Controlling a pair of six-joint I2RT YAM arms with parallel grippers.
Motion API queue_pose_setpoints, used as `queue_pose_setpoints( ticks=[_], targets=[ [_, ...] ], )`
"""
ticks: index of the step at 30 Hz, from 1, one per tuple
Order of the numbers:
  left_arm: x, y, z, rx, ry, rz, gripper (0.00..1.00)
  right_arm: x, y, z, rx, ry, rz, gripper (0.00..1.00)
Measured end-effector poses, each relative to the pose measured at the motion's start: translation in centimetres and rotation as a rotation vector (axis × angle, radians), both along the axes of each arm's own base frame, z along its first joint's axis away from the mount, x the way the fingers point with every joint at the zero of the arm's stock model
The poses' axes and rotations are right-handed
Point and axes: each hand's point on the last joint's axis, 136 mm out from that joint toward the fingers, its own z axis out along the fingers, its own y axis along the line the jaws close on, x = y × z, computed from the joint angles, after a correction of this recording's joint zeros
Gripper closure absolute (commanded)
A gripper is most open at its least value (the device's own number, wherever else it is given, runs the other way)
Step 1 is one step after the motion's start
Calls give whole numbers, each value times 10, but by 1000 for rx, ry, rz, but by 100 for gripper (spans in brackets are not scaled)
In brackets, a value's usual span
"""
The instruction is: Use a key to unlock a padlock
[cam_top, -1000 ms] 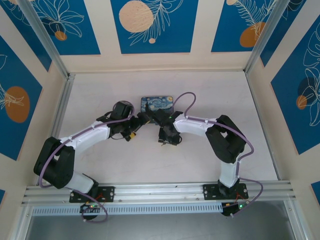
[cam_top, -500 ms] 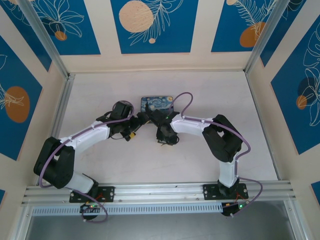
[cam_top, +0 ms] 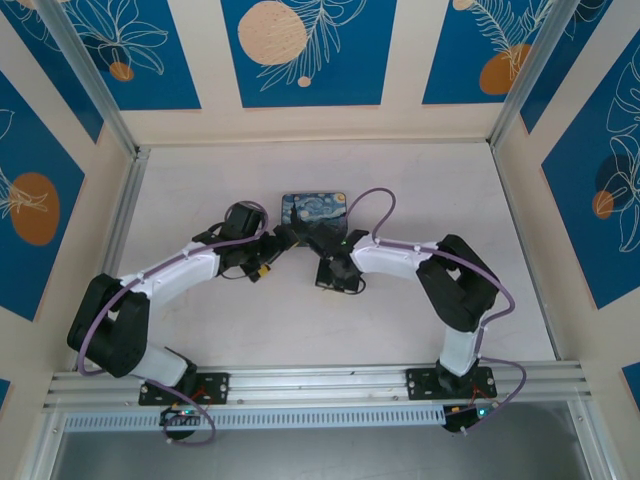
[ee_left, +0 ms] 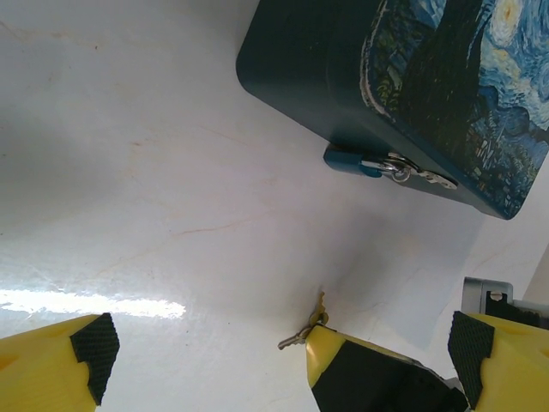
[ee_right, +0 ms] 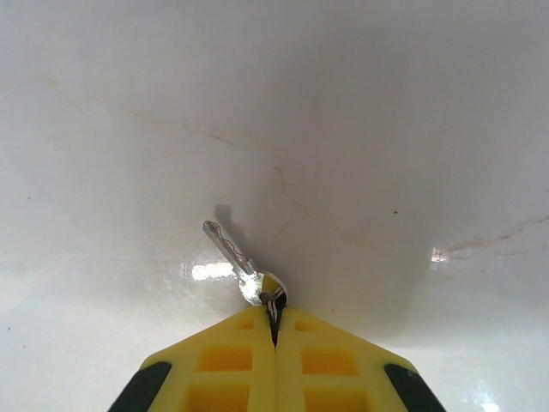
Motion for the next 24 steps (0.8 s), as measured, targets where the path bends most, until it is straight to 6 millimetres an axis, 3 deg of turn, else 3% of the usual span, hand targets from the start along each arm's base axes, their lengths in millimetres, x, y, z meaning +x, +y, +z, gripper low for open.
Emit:
queue_pose_setpoints(
  ticks=[8,14,19,24],
  targets=[
    [-3,2,-3,35,-15,-48,0,-11,-21,6,77,-63,126,100],
    [-4,-6,2,3,-25,-91,0,4,-21,46,303,-177,180,100],
    [3,-23,17,-97,-62,-99,1,25,-28,76,440,-229,98,100],
    [16,-47,42,-229,-139,-72,2,29,-33,80,492,-158,-89,100]
  ],
)
